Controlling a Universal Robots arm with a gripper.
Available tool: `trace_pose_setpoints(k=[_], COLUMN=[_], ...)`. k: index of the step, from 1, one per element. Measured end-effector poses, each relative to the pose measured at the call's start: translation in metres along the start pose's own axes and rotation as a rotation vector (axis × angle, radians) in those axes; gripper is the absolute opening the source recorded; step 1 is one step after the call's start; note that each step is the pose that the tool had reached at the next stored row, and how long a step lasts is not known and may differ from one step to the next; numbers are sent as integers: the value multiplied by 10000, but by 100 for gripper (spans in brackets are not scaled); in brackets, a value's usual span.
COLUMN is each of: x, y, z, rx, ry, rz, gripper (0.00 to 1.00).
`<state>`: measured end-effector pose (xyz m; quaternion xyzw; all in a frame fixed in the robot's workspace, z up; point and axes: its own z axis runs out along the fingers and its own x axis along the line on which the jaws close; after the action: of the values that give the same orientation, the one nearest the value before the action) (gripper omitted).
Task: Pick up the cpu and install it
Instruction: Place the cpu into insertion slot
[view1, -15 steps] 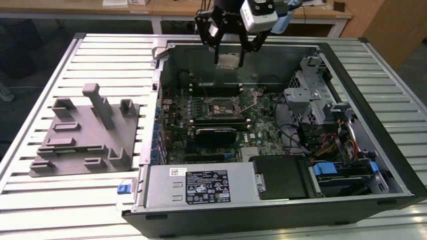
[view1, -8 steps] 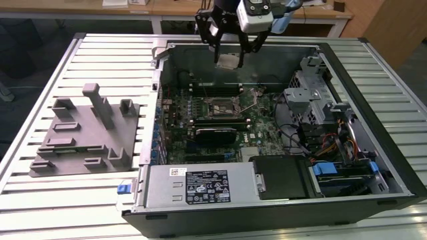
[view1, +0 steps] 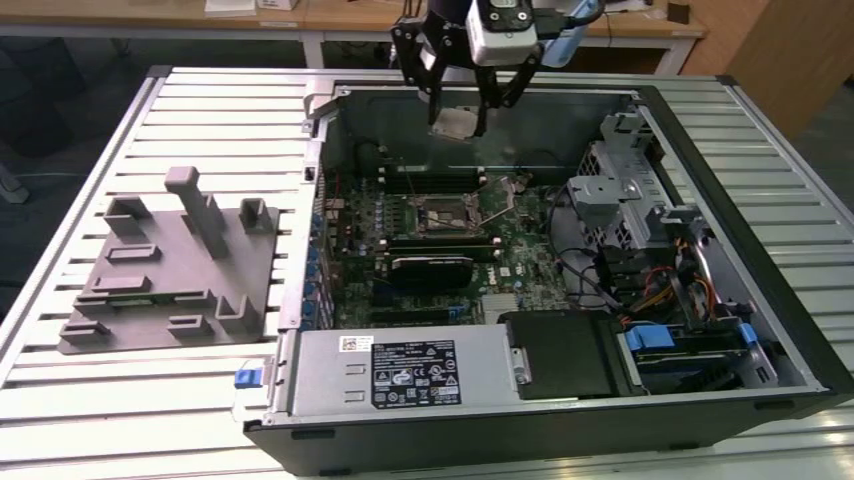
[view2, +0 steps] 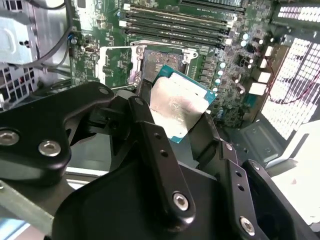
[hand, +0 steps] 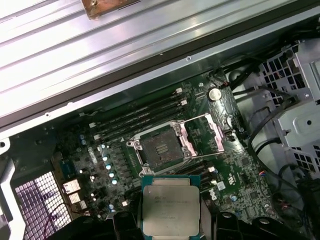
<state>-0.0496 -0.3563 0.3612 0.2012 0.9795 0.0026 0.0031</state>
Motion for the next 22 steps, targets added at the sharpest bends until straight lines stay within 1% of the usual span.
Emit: trace_pose_setpoints(k=[4, 8, 22], x=[2, 3, 5], y=[4, 7, 11], z=[3, 6, 12], rx=[4, 5, 11], ry=[-3, -5, -9], rz=[425, 714, 1447], gripper=[54, 54, 54])
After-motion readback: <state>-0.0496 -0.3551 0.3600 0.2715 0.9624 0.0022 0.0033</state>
